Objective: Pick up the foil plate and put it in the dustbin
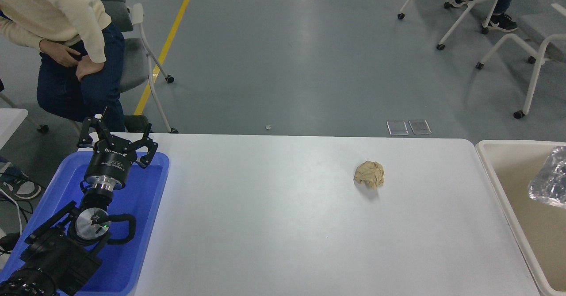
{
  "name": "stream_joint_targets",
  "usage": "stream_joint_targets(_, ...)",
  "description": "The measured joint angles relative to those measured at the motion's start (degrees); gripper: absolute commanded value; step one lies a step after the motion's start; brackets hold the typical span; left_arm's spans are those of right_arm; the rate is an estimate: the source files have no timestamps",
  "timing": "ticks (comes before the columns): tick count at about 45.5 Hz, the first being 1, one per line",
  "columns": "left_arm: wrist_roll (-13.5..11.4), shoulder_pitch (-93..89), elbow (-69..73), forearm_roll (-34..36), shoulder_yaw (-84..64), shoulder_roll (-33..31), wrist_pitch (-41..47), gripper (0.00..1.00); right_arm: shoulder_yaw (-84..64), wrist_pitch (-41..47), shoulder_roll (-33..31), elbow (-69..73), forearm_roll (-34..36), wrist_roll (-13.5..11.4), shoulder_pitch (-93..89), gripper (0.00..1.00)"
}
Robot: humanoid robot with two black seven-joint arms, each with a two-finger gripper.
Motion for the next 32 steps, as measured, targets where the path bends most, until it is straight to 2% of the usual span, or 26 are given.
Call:
stream_joint_targets(19, 0.0, 0.0, 0.0, 0.0, 0.0, 0.0, 0.0, 1.00, 0.1, -2.4, -0.1, 3.6, -0.1, 0.1, 1.1, 0.97)
stream_joint_targets(32, 0.0, 0.0, 0.0, 0.0, 0.0, 0.0, 0.0, 1.00, -0.5, -2.5, -4.1, 17.2, -0.7, 0.1, 8.7, 1.00)
